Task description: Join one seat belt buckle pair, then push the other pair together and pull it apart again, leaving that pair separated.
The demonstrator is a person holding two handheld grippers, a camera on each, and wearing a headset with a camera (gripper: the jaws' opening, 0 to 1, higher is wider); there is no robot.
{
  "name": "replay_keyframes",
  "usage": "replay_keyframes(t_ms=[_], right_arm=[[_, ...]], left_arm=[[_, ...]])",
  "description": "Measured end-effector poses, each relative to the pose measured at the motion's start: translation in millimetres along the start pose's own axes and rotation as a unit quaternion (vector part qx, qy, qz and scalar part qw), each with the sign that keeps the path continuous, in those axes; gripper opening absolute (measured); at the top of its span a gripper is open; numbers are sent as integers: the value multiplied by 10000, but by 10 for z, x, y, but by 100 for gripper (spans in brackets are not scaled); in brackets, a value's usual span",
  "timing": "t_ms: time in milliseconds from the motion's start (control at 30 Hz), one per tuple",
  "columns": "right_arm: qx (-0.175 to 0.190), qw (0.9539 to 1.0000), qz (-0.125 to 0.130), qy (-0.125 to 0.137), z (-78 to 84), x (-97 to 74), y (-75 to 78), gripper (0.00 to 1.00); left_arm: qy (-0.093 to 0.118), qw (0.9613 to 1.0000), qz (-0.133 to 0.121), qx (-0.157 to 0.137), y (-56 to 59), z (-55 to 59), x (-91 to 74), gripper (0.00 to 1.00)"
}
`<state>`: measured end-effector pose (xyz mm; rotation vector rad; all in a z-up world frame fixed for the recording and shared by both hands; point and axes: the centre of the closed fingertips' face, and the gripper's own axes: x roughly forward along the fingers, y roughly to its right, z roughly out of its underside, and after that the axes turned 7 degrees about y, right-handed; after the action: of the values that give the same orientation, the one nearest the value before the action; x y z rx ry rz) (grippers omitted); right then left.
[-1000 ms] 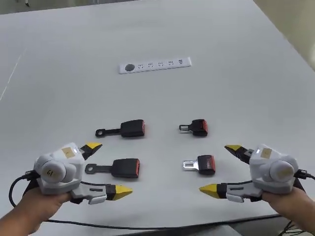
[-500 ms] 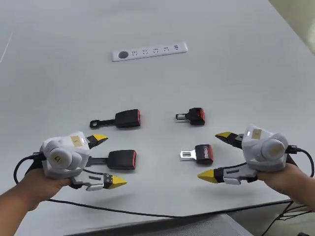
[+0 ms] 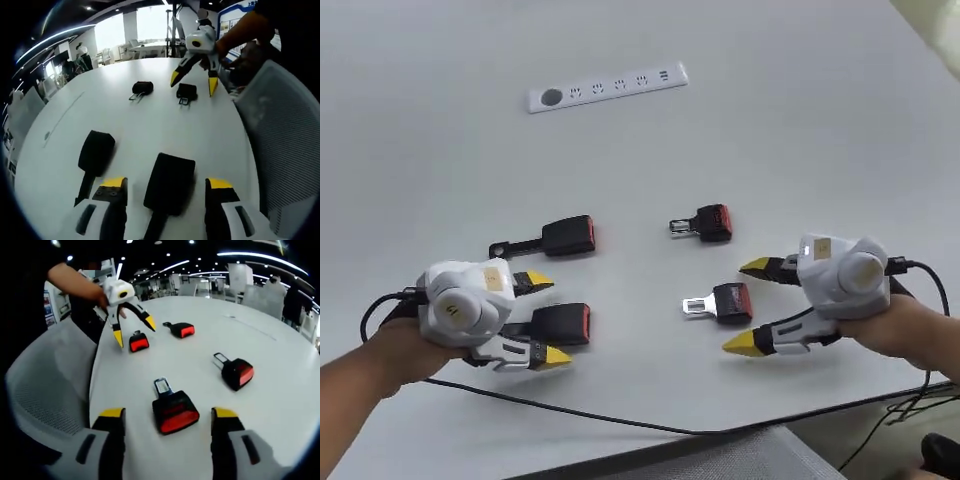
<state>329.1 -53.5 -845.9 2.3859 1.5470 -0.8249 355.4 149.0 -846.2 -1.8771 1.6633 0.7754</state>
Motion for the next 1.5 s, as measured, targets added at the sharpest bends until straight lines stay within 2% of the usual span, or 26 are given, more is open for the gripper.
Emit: replay_keyframes(t_ms=[67,233,267,300,533,667,800,933,1200,1500], right_arm=[[-109,9998,-75,-126,29,10,18,68],[-215,9992,-242,-246,42,35,50,64],[-241,9991,-270,-231,26,42,63,63],[-230,9990,-285,-241,23,42,65,61],[-606,9954,-608,-420,50,35,20,49],[-735,9939,-690,-450,56,16,-21,47],[-923,9916,-740,-530,55,-8,-39,36],[-1075,9890,-842,-567,49,-24,-52,35],[-1046,9884,-970,-516,38,-40,-36,34],[-944,9902,-961,-370,-19,49,-63,34]], left_arm=[[-19,10000,83,29,13,14,19,57],[-144,9996,205,102,28,88,40,51],[-38,9996,228,187,27,61,51,49],[-150,9996,226,122,31,98,33,49],[-93,9998,166,74,42,84,20,41],[-66,9999,87,12,42,102,0,39],[-82,9999,76,42,22,102,-11,34],[-151,9996,170,176,36,97,-15,34],[-403,9965,482,545,53,95,-18,34],[-422,9962,527,556,81,62,-27,34]])
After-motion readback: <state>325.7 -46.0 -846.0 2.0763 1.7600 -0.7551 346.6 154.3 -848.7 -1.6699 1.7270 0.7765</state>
